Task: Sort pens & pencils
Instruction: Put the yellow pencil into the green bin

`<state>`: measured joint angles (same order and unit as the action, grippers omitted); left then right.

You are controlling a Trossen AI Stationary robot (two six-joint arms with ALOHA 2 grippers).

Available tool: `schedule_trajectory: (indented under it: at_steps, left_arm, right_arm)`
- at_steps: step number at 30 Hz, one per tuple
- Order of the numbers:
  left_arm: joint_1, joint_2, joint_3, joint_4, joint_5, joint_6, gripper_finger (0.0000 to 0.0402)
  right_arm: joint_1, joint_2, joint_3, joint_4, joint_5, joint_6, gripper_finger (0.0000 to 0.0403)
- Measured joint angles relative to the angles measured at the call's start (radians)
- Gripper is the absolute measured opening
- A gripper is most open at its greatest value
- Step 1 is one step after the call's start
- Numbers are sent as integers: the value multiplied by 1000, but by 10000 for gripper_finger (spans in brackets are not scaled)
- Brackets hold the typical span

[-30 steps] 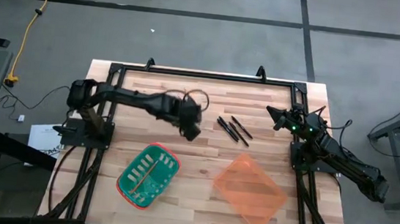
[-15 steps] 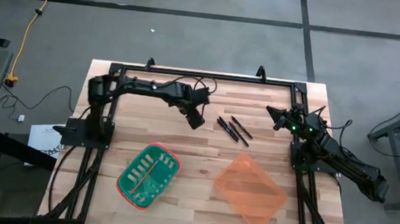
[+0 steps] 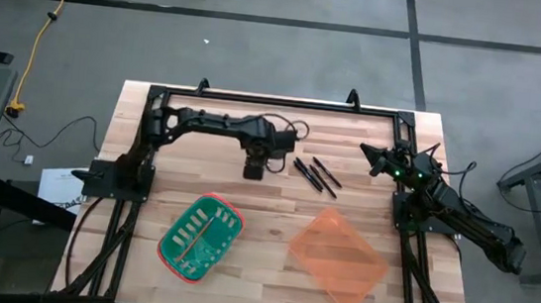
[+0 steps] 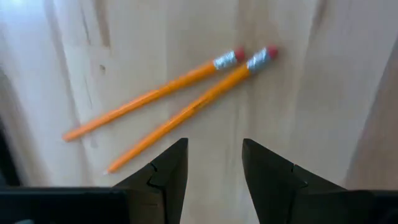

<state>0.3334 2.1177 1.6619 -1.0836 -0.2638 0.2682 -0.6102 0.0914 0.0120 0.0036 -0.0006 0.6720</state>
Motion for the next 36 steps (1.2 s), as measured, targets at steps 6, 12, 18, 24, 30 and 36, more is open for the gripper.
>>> schedule_trajectory:
  at_steps: [6,12,18,24,30,36]
  left_arm:
    - [-49,0,-29,22,-125,189,138]
    - [-54,16,-33,87,-175,203,138]
    - [-55,73,-18,50,-218,202,138]
    - [-67,114,-12,39,-297,250,138]
    - [-66,114,-11,37,-304,267,138]
    - [-65,114,-11,44,-245,267,138]
  right_arm:
    - [0,0,0,0,0,0,6]
    - [0,0,0,0,0,0,6]
    - [0,0,0,0,0,0,7]
    - [0,7,0,0,0,0,6]
    - [0,8,0,0,-3,0,6]
    - [0,7,0,0,-3,0,6]
